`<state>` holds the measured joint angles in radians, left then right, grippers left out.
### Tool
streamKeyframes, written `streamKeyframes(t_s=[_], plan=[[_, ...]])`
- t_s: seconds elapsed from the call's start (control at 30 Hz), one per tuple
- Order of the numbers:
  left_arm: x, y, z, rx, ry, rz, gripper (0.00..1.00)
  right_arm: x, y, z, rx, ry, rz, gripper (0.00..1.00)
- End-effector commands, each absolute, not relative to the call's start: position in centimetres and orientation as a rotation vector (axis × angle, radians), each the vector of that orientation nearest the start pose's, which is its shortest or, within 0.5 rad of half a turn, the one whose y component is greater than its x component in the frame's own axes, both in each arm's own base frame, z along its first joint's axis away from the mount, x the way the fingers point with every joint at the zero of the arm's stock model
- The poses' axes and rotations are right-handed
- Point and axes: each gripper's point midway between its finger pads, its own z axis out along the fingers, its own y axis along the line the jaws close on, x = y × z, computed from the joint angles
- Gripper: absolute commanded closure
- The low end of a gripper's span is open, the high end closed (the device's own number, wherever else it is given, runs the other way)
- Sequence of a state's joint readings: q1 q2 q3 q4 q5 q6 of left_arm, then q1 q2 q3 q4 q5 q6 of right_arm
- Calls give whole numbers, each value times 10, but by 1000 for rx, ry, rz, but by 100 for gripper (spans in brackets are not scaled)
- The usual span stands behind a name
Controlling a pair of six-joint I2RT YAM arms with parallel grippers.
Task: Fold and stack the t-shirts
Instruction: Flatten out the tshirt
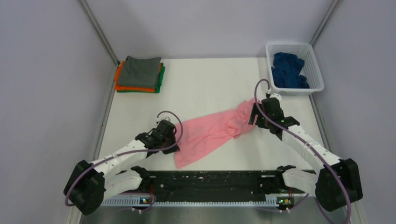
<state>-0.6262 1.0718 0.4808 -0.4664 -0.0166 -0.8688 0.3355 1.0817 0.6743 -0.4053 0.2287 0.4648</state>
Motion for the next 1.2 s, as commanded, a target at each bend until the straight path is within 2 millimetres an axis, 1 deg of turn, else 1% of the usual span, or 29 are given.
streamKeyframes(t_s=[0.0, 0.07, 0.13, 0.2, 0.27, 0.4, 0.47, 0.53, 0.57, 0.6, 0.63, 0.7, 0.77, 0.87, 0.93, 1.0, 1.1, 1.13, 1.17], plan=[[192, -165, 70, -322, 2532, -540, 100, 292, 90, 95, 223, 2345, 186, 27], [196, -160, 85, -310, 2471, -543, 100, 300, 103, 100, 195, 2321, 243, 32], [201, -151, 103, -309, 2405, -512, 100, 311, 115, 107, 168, 2284, 275, 35], [205, -146, 120, -299, 2343, -506, 100, 320, 125, 108, 151, 2274, 296, 37], [207, -145, 135, -281, 2292, -531, 100, 329, 128, 103, 148, 2274, 280, 39], [208, -144, 150, -276, 2245, -556, 100, 346, 123, 82, 174, 2307, 185, 46], [208, -145, 154, -272, 2231, -564, 100, 354, 127, 74, 170, 2316, 183, 62], [208, -144, 157, -268, 2225, -566, 100, 366, 130, 72, 175, 2293, 179, 75], [209, -144, 160, -268, 2218, -565, 100, 370, 129, 74, 184, 2283, 165, 82], [209, -142, 162, -268, 2210, -556, 100, 374, 127, 78, 193, 2270, 152, 94], [210, -139, 166, -265, 2197, -541, 100, 377, 125, 85, 202, 2257, 134, 100], [212, -130, 177, -275, 2165, -502, 100, 379, 120, 108, 213, 2202, 124, 100], [212, -124, 194, -273, 2119, -493, 100, 376, 114, 140, 230, 2111, 138, 100], [211, -123, 233, -241, 2015, -552, 100, 361, 105, 200, 232, 1947, 198, 100], [208, -123, 262, -222, 1936, -603, 100, 346, 102, 243, 223, 1846, 259, 100], [203, -122, 297, -192, 1844, -662, 100, 327, 99, 292, 208, 1744, 327, 100], [184, -121, 355, -122, 1685, -775, 100, 290, 93, 370, 172, 1575, 426, 100], [177, -120, 375, -97, 1628, -812, 100, 273, 89, 400, 158, 1502, 457, 100], [168, -121, 394, -65, 1574, -853, 100, 260, 86, 423, 145, 1453, 475, 100]])
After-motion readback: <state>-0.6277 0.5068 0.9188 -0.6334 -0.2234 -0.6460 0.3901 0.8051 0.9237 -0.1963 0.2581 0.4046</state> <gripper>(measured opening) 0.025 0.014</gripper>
